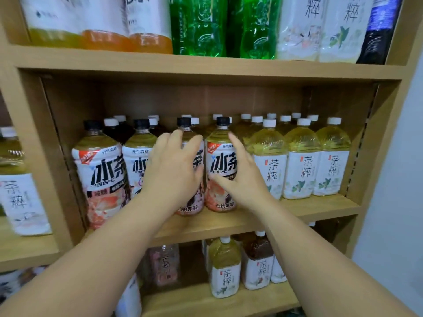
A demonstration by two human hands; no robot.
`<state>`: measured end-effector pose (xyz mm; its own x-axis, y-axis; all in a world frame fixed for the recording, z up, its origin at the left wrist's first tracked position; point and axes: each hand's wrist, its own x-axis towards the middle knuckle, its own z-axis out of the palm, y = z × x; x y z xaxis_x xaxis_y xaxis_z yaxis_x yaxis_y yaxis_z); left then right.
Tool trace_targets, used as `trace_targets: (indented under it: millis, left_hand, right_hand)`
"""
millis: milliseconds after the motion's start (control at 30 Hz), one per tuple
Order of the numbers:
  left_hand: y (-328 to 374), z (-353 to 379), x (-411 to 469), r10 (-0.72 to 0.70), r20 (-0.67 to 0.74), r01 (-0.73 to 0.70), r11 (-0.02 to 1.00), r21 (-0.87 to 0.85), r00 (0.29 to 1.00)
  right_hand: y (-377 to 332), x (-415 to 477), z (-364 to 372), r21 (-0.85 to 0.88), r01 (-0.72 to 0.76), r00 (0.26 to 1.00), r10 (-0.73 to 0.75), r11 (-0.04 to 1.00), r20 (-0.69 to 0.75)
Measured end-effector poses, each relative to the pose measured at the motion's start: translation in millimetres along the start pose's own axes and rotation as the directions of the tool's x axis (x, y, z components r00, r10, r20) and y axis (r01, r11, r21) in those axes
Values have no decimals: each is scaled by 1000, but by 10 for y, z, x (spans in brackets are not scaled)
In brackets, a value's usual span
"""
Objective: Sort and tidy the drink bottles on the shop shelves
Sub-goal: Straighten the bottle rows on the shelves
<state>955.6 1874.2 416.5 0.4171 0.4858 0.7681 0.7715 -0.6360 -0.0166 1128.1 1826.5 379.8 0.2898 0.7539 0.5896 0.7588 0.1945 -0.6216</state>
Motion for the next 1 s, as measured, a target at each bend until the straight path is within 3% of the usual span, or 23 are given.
trace_targets:
  millis: [233, 467, 667, 800, 1000]
  left_hand:
    - [13, -39, 116, 12, -43, -5, 987, 162, 999]
    - [-35, 13, 150, -15, 110, -15, 963, 269, 994]
    - [-15, 20, 115, 53, 70, -64, 985, 159, 996]
    - [58, 26, 12, 122, 14, -122, 993, -7, 992]
    - [211, 145, -62, 8, 114, 14, 980, -196, 993]
  right_hand:
    - [-10, -12, 79, -15, -11, 998, 10, 1000, -54]
    - [-3, -178, 76, -1, 12, 989, -12, 1000, -145]
    - [8, -398, -12, 39, 36, 970, -26, 999, -240]
    - [65, -502, -178, 37, 24, 966, -13, 999, -259]
    - [102, -624, -364, -24, -22, 961, 14, 999, -278]
